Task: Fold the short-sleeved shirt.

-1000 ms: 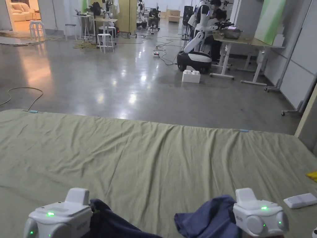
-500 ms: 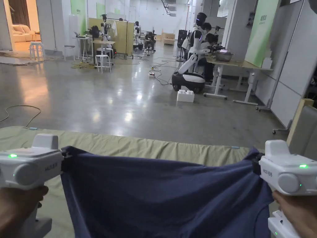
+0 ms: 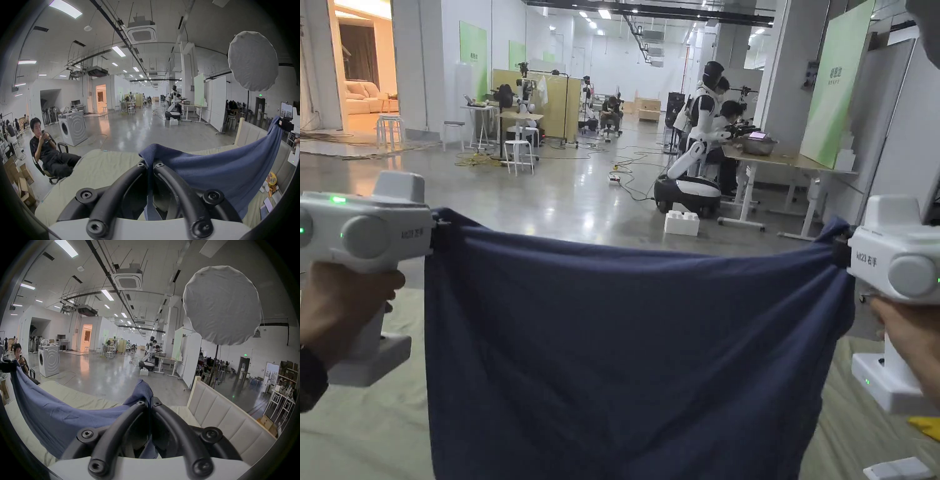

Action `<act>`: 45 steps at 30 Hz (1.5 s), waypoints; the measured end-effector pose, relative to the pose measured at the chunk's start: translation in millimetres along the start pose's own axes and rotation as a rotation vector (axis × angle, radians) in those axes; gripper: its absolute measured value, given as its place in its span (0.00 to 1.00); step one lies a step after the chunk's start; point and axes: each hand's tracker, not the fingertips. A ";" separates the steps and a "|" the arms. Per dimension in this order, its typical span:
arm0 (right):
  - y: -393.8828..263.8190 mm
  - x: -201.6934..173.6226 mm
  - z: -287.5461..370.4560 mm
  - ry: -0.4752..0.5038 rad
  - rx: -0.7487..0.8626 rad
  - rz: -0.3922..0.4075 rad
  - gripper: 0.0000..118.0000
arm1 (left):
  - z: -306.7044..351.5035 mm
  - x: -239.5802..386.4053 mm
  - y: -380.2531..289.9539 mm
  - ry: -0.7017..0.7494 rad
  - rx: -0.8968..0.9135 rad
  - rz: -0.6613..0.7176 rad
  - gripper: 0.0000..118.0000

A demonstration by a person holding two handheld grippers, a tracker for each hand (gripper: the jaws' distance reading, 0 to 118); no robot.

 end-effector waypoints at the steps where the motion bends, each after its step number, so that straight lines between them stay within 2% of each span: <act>1: 7.7 -0.7 -3.1 -0.005 0.012 0.004 0.02 | -4.1 -2.0 7.8 0.004 0.007 -0.001 0.04; 7: 41.9 -9.9 -10.3 -0.035 0.069 0.018 0.02 | -16.6 -2.2 45.5 0.025 0.047 -0.022 0.04; 11: 46.2 -17.2 -19.6 -0.047 0.070 0.012 0.02 | -9.2 9.0 27.7 0.028 0.048 -0.027 0.04; 14: 26.1 -19.3 -28.9 -0.051 0.040 -0.008 0.02 | -46.3 -0.4 38.1 0.030 0.037 -0.024 0.04; 19: -24.1 -29.1 -32.1 -0.035 -0.029 0.026 0.02 | -45.6 -0.5 35.7 0.038 0.003 -0.029 0.04; 20: -36.1 -31.3 -29.0 -0.033 -0.034 0.030 0.02 | -29.3 20.0 8.7 0.039 0.000 -0.038 0.04; 23: -74.9 -31.0 -28.5 -0.020 -0.059 0.073 0.02 | -17.8 21.6 -5.2 0.027 -0.052 -0.023 0.04; 24: -85.7 -30.1 -24.2 -0.009 -0.070 0.069 0.02 | -24.1 18.1 -59.8 0.027 -0.055 -0.011 0.04; 27: -115.9 -30.9 -6.0 -0.002 -0.088 0.075 0.02 | -17.3 10.8 -106.3 0.016 -0.064 0.004 0.04; 36: -162.1 -24.2 75.4 0.028 -0.092 0.119 0.02 | 34.4 -12.9 -175.9 -0.017 -0.069 0.047 0.04; 45: -202.8 -17.2 174.2 0.044 -0.155 0.028 0.02 | 126.2 -14.1 -227.2 -0.044 -0.110 0.096 0.04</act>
